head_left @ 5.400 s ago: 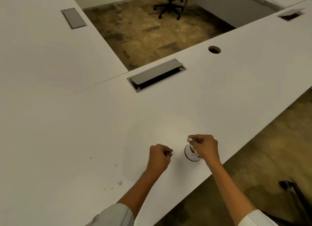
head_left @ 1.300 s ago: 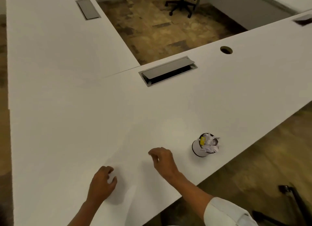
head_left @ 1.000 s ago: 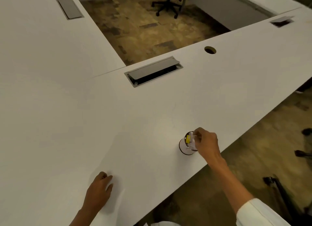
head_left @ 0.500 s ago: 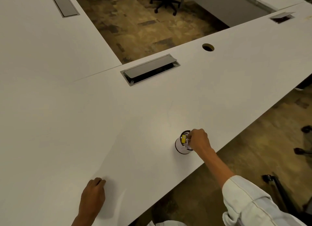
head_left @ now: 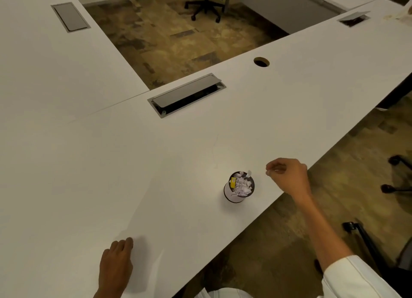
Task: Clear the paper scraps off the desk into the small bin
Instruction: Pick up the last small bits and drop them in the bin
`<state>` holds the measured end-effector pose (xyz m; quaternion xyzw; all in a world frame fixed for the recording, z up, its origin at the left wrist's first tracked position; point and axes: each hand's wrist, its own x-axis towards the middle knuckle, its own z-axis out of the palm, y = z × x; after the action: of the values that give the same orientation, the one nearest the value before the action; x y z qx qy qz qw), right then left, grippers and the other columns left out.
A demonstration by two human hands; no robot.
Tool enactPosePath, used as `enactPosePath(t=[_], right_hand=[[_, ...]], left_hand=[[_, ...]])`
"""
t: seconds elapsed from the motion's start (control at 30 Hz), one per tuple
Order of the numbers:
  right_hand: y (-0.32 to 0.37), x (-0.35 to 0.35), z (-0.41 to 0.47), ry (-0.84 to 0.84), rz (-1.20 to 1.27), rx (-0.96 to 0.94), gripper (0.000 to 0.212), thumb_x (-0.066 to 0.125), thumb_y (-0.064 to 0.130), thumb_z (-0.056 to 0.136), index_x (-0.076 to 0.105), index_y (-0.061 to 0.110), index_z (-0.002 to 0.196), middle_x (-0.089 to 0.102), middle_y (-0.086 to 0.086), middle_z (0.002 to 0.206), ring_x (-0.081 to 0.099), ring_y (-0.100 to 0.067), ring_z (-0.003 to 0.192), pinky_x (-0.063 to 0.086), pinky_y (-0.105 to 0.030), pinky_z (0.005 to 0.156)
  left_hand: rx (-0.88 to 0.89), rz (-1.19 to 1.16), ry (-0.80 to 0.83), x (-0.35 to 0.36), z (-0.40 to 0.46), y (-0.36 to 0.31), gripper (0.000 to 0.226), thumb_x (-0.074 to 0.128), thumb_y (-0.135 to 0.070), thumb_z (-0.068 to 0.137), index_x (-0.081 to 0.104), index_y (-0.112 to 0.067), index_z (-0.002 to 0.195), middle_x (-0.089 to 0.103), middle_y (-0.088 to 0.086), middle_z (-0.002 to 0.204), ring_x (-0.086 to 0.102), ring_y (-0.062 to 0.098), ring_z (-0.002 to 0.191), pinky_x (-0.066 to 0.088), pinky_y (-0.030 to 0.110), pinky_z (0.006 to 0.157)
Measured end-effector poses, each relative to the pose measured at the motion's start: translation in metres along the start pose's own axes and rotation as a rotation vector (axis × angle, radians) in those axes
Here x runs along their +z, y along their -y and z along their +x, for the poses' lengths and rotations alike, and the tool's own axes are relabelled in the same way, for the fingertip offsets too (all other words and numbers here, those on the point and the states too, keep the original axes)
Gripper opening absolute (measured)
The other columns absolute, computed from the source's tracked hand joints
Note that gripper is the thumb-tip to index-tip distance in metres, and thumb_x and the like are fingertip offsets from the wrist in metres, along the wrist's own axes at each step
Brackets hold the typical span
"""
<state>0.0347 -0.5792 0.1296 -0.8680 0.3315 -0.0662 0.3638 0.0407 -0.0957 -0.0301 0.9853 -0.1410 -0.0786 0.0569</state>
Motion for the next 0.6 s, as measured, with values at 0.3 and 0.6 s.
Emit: enactPosePath(t=[0.3, 0.6], right_hand=[[-0.057, 0.037, -0.020, 0.080, 0.044, 0.139, 0.016, 0.078, 0.013, 0.076, 0.072, 0.025, 0.085, 0.072, 0.011, 0.084, 0.068, 0.002, 0.072, 0.058, -0.023, 0.073], [-0.056, 0.053, 0.011, 0.168, 0.114, 0.035, 0.025, 0.070, 0.016, 0.085, 0.068, 0.021, 0.109, 0.068, 0.011, 0.102, 0.063, 0.008, 0.082, 0.041, -0.004, 0.068]], left_hand=[[-0.234, -0.303, 0.089, -0.011, 0.020, -0.056, 0.031, 0.045, 0.015, 0.075, 0.047, -0.013, 0.089, 0.052, 0.007, 0.079, 0.052, 0.028, 0.070, 0.037, 0.031, 0.054], [0.266, -0.822, 0.130, -0.076, 0.106, -0.249, 0.017, 0.046, -0.002, 0.087, 0.042, -0.019, 0.088, 0.058, 0.004, 0.076, 0.056, 0.021, 0.065, 0.045, 0.037, 0.059]])
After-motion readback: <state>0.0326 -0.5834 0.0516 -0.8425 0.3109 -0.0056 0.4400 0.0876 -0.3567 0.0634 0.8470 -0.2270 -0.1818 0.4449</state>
